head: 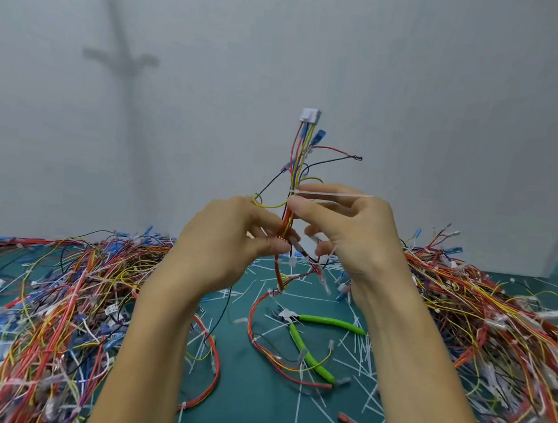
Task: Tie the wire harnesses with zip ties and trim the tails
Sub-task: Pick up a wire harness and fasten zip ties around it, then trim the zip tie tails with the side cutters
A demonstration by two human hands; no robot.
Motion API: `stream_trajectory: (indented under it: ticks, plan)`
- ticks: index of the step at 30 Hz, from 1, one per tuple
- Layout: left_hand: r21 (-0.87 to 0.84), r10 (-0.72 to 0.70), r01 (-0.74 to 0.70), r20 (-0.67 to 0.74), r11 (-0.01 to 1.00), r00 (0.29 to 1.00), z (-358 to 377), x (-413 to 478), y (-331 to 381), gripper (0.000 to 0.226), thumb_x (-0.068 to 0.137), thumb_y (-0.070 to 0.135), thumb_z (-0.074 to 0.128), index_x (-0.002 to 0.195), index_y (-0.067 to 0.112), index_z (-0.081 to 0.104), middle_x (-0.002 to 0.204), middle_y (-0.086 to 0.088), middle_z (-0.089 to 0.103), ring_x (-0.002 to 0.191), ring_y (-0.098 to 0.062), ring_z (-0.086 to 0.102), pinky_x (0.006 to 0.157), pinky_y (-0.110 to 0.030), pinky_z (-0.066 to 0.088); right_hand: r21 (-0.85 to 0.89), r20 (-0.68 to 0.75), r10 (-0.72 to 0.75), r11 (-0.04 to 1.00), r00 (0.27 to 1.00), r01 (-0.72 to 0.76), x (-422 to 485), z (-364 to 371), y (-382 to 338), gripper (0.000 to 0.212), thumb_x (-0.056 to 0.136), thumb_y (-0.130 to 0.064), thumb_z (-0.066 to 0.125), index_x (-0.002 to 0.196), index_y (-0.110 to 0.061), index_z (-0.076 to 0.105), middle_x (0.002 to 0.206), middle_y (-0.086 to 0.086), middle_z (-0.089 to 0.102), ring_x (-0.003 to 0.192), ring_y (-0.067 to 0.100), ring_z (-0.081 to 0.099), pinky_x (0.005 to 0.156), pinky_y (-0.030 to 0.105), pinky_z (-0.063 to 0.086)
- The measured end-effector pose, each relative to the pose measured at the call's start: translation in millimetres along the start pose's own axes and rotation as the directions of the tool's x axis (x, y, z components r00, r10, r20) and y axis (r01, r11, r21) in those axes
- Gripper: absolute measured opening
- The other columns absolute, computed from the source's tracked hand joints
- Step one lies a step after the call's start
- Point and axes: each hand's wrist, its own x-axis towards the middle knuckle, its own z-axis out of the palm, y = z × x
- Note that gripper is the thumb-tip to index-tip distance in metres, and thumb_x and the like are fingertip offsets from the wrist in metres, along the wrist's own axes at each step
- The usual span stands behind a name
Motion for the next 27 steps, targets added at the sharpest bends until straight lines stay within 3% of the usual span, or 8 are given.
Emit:
stream_trajectory:
  ticks: [2, 7, 11, 18, 20, 22, 24, 27]
  plan:
    - [-0.006, -0.051, 0.051, -0.030, 0.999, 0.998, -5, -3, 2, 0.011, 0.069, 0.045, 0.083, 0.074, 0.039, 0.075, 0.077, 0.007, 0.068, 0.075, -0.007, 0.064, 0.074, -0.034, 0.052, 0.008, -0.005, 0.015, 1.000, 1.000, -0.015, 0, 1, 0, 0.010, 0.079, -0.013, 0.080, 0.080, -0.022, 0.075, 0.070, -0.006, 0.074, 0.053, 0.002, 0.060, 0.047, 0.019, 0.048]
    - [-0.244, -0.149, 0.086, -0.251, 0.966, 0.956, -21, -10, 3, 0.056, 0.057, 0.075, 0.060, 0.079, 0.024, 0.065, 0.073, 0.015, 0.069, 0.069, 0.003, 0.061, 0.064, -0.021, 0.045, 0.022, 0.030, 0.007, 1.000, 1.000, -0.008, -1, 2, 0, 0.011, 0.079, -0.011, 0.079, 0.078, -0.022, 0.075, 0.069, -0.004, 0.074, 0.056, 0.003, 0.063, 0.052, 0.020, 0.052]
    - [-0.318, -0.094, 0.027, -0.195, 0.948, 0.976, -18, -9, 4, 0.013, 0.088, 0.041, 0.063, 0.085, 0.035, 0.074, 0.089, 0.016, 0.074, 0.087, 0.008, 0.063, 0.076, -0.016, 0.046, 0.045, 0.112, -0.009, 0.999, 0.994, 0.005, -1, 6, 3, 0.008, 0.080, -0.013, 0.079, 0.080, -0.022, 0.077, 0.073, -0.003, 0.075, 0.060, 0.004, 0.063, 0.051, 0.018, 0.050]
    - [-0.698, -0.152, -0.020, -0.183, 0.716, 0.971, -14, -7, -2, 0.014, 0.088, 0.002, 0.065, 0.098, 0.005, 0.073, 0.089, -0.006, 0.077, 0.084, -0.014, 0.074, 0.072, -0.011, 0.051, 0.082, 0.220, -0.038, 0.996, 0.975, 0.021, 4, 5, 10, 0.023, 0.091, -0.007, 0.065, 0.111, -0.019, 0.067, 0.092, -0.001, 0.078, 0.089, 0.010, 0.070, 0.061, 0.019, 0.053]
    - [-0.724, -0.216, -0.003, -0.210, 0.690, 0.954, -13, -6, -4, 0.010, 0.089, 0.002, 0.064, 0.091, 0.009, 0.072, 0.087, -0.005, 0.077, 0.077, -0.016, 0.074, 0.071, -0.016, 0.053, 0.118, 0.139, -0.019, 0.993, 0.990, 0.003, 6, 2, 13, 0.021, 0.091, -0.007, 0.063, 0.110, -0.016, 0.066, 0.089, 0.000, 0.078, 0.086, 0.011, 0.073, 0.057, 0.021, 0.053]
    - [-0.705, -0.293, 0.028, -0.258, 0.708, 0.921, -11, -4, -7, 0.009, 0.090, 0.008, 0.065, 0.085, 0.015, 0.068, 0.088, 0.000, 0.075, 0.072, -0.011, 0.074, 0.073, -0.024, 0.051, -0.086, -0.061, 0.000, 0.996, 0.998, -0.005, 12, -1, 26, 0.019, 0.092, -0.008, 0.059, 0.107, -0.017, 0.066, 0.087, -0.001, 0.077, 0.085, 0.013, 0.072, 0.060, 0.029, 0.056]
    - [-0.645, -0.327, 0.047, -0.322, 0.763, 0.889, -10, -1, -13, 0.005, 0.093, 0.014, 0.064, 0.088, 0.013, 0.064, 0.090, 0.000, 0.070, 0.068, -0.005, 0.071, 0.074, -0.029, 0.044, -0.518, -0.154, -0.015, 0.853, 0.988, -0.068, 19, -6, 44, 0.021, 0.095, -0.010, 0.053, 0.111, -0.019, 0.064, 0.100, 0.001, 0.074, 0.094, 0.020, 0.068, 0.077, 0.040, 0.057]
    - [-0.647, -0.299, -0.025, -0.386, 0.762, 0.873, -12, 1, -15, 0.007, 0.095, 0.011, 0.059, 0.089, 0.008, 0.057, 0.081, 0.004, 0.069, 0.058, -0.005, 0.065, 0.063, -0.021, 0.041, -0.922, -0.063, 0.185, 0.366, 0.981, -0.129, 23, -13, 77, 0.031, 0.095, -0.008, 0.048, 0.123, -0.015, 0.058, 0.124, 0.012, 0.062, 0.112, 0.033, 0.059, 0.084, 0.038, 0.048]
